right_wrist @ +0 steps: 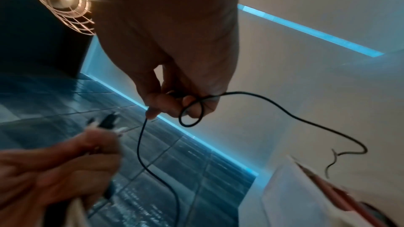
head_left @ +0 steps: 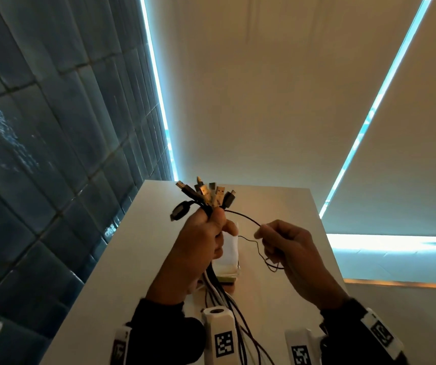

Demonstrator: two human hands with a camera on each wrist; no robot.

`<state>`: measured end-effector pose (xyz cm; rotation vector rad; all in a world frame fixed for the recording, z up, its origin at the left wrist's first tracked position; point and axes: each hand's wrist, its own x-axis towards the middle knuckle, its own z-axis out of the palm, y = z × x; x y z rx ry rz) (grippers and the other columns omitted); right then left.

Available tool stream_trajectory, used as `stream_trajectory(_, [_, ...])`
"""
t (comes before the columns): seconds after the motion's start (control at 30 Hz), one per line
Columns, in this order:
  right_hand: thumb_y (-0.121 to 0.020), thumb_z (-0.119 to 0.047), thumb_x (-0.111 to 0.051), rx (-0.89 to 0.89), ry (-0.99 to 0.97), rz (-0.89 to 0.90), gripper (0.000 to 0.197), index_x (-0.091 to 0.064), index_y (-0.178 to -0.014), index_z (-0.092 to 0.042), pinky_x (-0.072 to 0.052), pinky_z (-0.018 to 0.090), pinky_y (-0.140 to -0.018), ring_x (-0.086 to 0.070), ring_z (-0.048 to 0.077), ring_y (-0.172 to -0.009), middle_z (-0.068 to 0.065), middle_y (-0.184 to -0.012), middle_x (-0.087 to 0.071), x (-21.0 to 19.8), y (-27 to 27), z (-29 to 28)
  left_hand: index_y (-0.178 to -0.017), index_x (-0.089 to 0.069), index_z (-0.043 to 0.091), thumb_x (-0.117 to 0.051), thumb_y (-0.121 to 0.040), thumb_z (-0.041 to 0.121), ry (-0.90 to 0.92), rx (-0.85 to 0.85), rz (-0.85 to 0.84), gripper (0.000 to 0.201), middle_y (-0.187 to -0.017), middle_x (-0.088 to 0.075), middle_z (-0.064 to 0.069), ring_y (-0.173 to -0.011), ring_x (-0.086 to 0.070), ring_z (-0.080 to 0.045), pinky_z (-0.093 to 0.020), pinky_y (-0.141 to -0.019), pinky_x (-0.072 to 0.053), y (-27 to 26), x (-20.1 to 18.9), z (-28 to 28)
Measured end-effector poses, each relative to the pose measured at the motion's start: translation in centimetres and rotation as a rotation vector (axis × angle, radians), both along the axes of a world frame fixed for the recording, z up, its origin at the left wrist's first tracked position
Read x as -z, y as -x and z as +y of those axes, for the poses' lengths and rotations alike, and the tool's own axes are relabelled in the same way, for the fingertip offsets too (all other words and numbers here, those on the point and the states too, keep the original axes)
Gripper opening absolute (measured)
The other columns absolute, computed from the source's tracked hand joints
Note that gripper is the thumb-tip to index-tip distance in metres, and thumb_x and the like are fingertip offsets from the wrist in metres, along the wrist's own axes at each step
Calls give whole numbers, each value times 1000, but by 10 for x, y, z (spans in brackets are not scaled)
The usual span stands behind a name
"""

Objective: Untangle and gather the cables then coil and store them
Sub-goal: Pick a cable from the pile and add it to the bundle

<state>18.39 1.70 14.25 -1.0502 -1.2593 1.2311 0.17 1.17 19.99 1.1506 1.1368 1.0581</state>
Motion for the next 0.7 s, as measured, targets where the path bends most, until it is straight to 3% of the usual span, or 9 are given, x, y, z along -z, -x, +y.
stream_trajectory(0.1, [-85,-27,-60,-123,-63,1,30,-69,-84,1,-40,23,-54,-44,18,-57,12,-62,-51,-12,13,-6,-103,-63,8,-38,-102,26,27,50,-46,30,-83,-50,-15,-47,-24,-10,-26,-46,-21,-5,3,-1])
stream_trajectory(0.17, [-85,-28,-59,-193,-65,-9,30,-69,-84,0,-43,22,-55,-47,16,-57,9,-63,-56,-12,18,-8,-95,-70,15,-38,-102,26,1,92,-100,35,-92,-52,-14,-46,-25,-9,-22,-44,-24,-8,3,-2])
stream_trajectory(0.23, [-87,-26,-59,-245,-54,2,29,-68,-85,1,-43,23,-56,-49,15,-58,10,-64,-57,-7,20,-9,-84,-61,7,-37,-101,24,-26,105,-153,34,-77,-58,-12,-44,-27,-7,-20,-41,-25,-8,1,-3])
stream_trajectory(0.3, [-89,-25,-58,-297,-36,-17,26,-69,-84,-2,-43,22,-57,-49,14,-58,9,-66,-56,-3,18,-9,-74,-44,8,-36,-101,23,-33,99,-189,32,-59,-49,1,-42,-26,-7,-21,-40,-24,-7,-1,-3])
stream_trajectory(0.43, [-90,-30,-57,-381,87,-119,30,-69,-83,-3,-35,20,-53,-41,10,-56,1,-62,-51,20,2,-2,-67,-37,13,-36,-101,20,-39,38,-220,35,-53,-36,5,-43,-22,-7,-23,-42,-18,3,-1,-1])
stream_trajectory(0.57, [-91,-31,-56,-280,231,-144,31,-68,-77,-6,-25,21,-48,-29,10,-50,-7,-53,-39,57,-30,-6,-67,-35,15,-35,-101,16,-51,-45,-299,34,-54,-33,5,-42,-21,-5,-19,-39,-18,22,-6,1])
stream_trajectory(0.7, [-86,-39,-61,-28,358,-368,38,-69,-63,-10,-22,22,-46,-27,13,-47,0,-49,-32,92,-76,-22,-66,-36,16,-34,-101,18,-70,-92,-351,35,-53,-32,7,-41,-22,-3,-18,-38,-19,39,-6,4])
